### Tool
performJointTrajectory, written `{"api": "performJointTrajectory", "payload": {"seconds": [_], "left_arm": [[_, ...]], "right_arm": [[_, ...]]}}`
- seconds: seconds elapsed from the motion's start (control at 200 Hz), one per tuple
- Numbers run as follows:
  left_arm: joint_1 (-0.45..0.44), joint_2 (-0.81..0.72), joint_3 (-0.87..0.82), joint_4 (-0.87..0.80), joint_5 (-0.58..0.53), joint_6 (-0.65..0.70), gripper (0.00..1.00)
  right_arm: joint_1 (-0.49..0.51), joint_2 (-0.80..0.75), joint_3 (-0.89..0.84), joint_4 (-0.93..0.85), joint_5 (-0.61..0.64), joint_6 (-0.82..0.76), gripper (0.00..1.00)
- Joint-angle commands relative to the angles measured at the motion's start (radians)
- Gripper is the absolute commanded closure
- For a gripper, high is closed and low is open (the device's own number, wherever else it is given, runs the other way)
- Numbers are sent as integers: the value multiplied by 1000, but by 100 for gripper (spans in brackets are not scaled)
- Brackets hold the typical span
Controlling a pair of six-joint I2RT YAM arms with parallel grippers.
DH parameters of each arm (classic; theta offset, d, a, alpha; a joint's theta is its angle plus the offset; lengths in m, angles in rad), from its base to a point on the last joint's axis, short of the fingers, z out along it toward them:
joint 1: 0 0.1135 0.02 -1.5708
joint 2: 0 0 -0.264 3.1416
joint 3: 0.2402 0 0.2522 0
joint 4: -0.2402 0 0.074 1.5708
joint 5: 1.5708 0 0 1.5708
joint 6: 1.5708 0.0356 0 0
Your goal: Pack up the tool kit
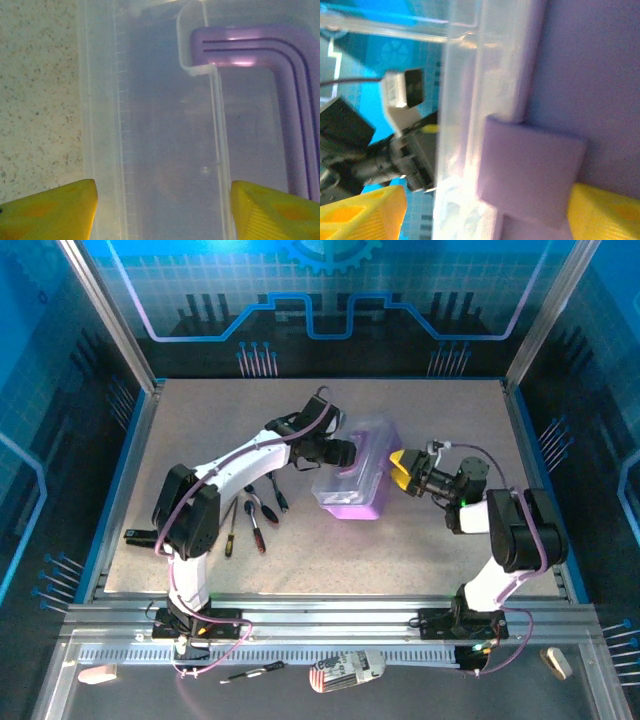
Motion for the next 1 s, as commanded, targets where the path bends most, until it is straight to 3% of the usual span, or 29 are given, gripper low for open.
{"api": "performJointTrajectory", "payload": {"seconds": [0.0, 0.295, 0.475, 0.64, 0.89, 0.995], "left_arm": [[-21, 129, -61, -193, -158, 33, 31], [-64, 172, -7, -224, -214, 42, 31], [-94, 221, 39, -270, -294, 56, 31], [-126, 264, 64, -310, -409, 64, 31], [-147, 306, 88, -342, -460, 67, 30], [-150, 302, 93, -348, -462, 58, 30]], "right_arm": [[-26, -61, 1, 166, -88, 19, 18], [-55, -21, -33, 166, -76, 12, 19], [-70, -76, -39, 167, -82, 32, 19], [-110, -119, -45, 164, -98, 58, 19], [-184, -145, -81, 145, -97, 61, 21], [-240, -178, -104, 50, -83, 22, 22]]}}
